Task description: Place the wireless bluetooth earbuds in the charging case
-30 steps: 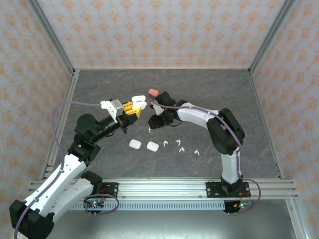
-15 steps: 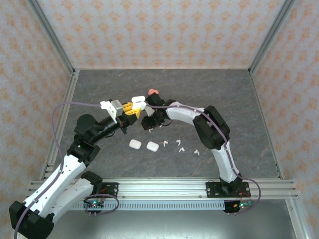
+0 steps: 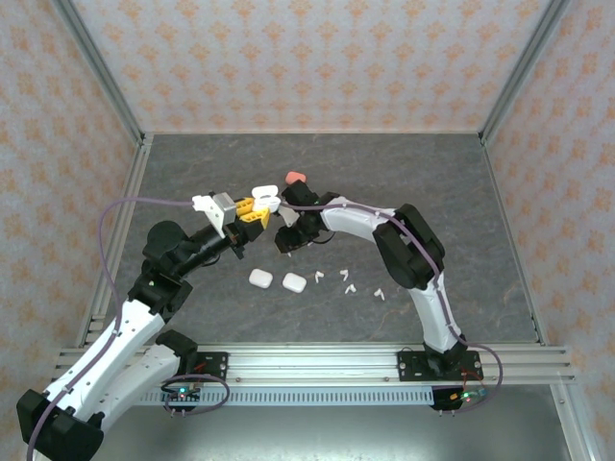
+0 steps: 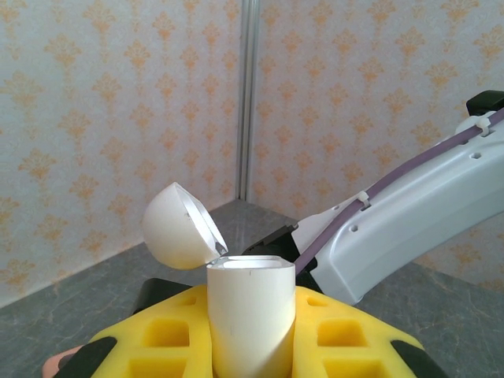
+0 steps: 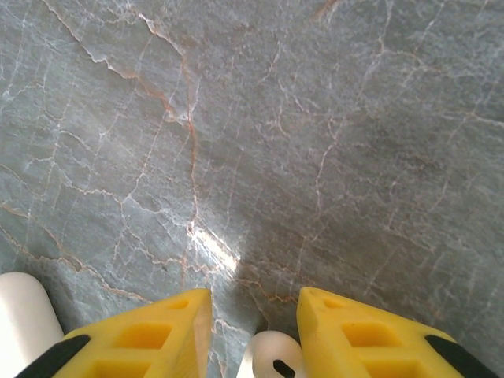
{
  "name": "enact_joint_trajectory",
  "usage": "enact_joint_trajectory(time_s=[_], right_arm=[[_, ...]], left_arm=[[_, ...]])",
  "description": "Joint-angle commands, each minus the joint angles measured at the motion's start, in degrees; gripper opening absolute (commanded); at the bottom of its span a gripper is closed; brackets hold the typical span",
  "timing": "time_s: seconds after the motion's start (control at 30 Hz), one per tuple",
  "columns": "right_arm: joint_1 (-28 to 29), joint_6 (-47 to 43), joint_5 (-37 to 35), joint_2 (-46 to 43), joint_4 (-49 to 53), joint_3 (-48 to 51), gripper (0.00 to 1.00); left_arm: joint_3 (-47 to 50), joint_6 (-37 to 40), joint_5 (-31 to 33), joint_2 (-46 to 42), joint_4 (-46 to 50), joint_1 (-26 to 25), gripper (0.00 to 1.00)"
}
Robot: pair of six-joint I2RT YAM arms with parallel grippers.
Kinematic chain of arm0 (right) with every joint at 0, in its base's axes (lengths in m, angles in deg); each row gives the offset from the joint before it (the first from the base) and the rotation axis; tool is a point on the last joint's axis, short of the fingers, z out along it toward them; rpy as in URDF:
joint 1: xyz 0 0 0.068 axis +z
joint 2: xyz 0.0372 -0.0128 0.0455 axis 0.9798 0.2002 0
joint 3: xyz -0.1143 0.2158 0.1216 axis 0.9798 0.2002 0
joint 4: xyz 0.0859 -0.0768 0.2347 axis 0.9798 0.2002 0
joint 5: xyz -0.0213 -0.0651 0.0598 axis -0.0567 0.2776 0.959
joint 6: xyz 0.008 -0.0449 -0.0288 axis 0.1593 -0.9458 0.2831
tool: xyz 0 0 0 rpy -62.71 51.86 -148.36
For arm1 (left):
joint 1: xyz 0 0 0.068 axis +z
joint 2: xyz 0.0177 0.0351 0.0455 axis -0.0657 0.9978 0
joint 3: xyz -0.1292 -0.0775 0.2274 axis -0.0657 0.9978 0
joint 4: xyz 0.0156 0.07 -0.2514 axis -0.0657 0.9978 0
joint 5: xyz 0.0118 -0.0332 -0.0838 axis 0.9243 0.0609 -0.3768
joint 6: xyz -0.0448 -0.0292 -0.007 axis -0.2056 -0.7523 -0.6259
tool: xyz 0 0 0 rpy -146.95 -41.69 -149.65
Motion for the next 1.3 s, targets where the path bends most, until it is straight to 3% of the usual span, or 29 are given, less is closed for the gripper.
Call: enact_joint_trajectory(time_s=[0.0, 0.2, 0.4, 0.63, 1.27], right_arm=[[0.15, -0.89, -3.25, -1.89, 5.35, 2.53, 0.35], [0.10, -1.24, -4.30, -2.80, 5.28, 3.61, 0.34], [0.10, -1.14, -3.93, -2.56, 4.86, 3.79, 0.24], [0.10, 0.30, -5.17, -6.04, 0.99, 5.57, 0.21], [-1.64, 5.20, -18.14, -39.36, -17.90, 15.77, 0.20]], left_arm=[[-1.50, 0.48, 0.55, -0.97, -0.56, -0.47, 0.00], [-1.61, 0.29, 0.59, -0.98, -0.44, -0.48, 0.00], [-1.57, 0.30, 0.73, -0.97, -0.30, -0.48, 0.00], [-1.45, -0.03, 0.64, -1.41, -0.33, -0.50, 0.00], [1.34, -2.85, 0.86, 0.11, -5.85, -0.75, 0.00]])
